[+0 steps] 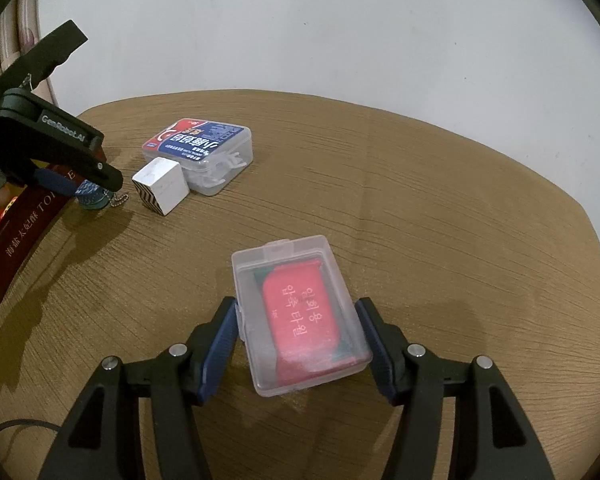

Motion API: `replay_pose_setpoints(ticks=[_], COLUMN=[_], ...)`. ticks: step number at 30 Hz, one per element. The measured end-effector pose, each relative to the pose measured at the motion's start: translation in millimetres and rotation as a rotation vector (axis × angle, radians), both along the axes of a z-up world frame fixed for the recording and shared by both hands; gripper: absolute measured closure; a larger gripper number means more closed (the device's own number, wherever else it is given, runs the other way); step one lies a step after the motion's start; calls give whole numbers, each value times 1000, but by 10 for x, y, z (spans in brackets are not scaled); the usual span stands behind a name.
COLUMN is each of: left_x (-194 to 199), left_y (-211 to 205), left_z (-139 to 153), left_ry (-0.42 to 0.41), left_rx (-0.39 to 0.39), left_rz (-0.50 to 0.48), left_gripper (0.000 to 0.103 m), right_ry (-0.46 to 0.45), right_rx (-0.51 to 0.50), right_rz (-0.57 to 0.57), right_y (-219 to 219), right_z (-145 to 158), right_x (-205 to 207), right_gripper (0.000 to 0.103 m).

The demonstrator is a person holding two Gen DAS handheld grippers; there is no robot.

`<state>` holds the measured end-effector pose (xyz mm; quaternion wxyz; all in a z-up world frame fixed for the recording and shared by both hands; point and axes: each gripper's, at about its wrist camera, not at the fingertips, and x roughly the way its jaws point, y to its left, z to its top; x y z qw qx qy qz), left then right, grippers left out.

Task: Organize rigid objects
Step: 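Grasp the blue keychain pouch with the left tool while the right tool holds the clear box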

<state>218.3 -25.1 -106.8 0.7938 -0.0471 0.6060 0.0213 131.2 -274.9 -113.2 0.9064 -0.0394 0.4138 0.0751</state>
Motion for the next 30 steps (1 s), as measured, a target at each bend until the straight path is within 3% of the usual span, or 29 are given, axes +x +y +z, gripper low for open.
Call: replay_pose_setpoints(ticks=[6, 11, 30], left_x=[13, 31, -323], left_y=[9, 3, -110], left_z=[-22, -54, 80], left_ry=[6, -4, -45], left_rx=[-6, 11, -4], left_rz=[-8, -24, -77], left_gripper=[58, 63, 63], right_ry=[0, 1, 1], right_rx=[0, -1, -5], right_rz=[-1, -2, -3], right_y=[3, 5, 35], right_z=[4, 7, 13], right_x=[5, 9, -13], right_gripper=[41, 41, 41])
